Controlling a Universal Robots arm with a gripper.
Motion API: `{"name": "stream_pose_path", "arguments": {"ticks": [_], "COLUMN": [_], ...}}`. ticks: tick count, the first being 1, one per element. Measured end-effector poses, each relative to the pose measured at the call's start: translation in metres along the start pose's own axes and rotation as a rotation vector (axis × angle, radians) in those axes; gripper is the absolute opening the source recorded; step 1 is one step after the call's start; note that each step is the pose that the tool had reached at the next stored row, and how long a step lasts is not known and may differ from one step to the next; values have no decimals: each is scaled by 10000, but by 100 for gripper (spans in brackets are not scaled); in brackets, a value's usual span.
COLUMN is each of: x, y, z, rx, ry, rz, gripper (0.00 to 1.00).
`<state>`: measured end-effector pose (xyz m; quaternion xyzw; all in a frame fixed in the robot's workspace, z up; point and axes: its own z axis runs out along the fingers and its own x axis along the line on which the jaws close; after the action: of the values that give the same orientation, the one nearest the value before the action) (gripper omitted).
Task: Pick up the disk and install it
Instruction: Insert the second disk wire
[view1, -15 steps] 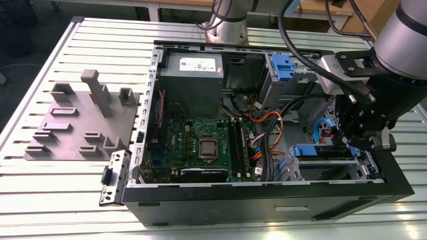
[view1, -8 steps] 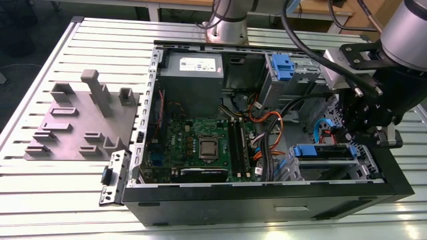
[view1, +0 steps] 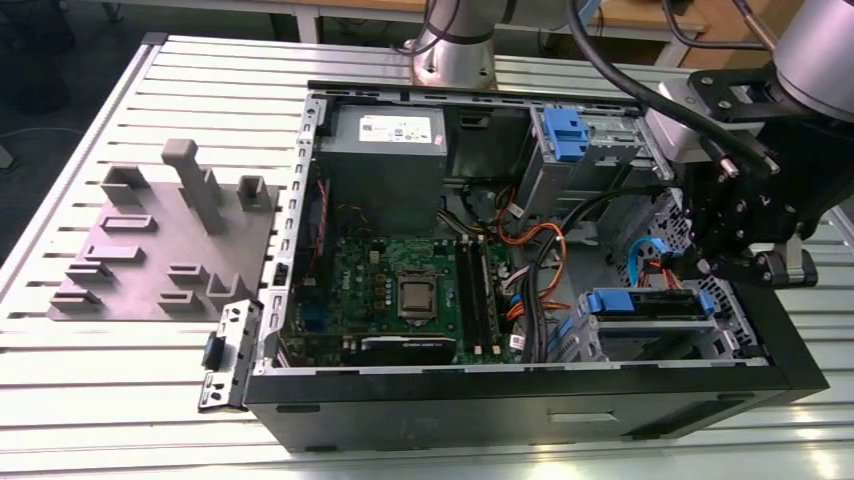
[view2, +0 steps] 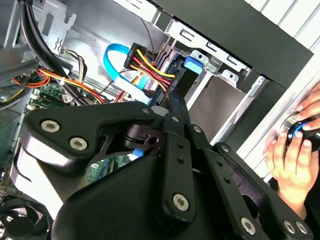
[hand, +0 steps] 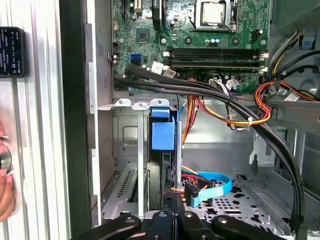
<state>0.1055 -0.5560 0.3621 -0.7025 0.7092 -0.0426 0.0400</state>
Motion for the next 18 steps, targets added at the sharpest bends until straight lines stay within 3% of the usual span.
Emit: {"name": "stream_pose_path", "arguments": {"ticks": [6, 18], "x": [1, 0], "y": [40, 44], "z": [-5, -6], "rx": [0, 0], "ry": [1, 1], "rz": [-1, -1], "gripper": [11, 11]}}
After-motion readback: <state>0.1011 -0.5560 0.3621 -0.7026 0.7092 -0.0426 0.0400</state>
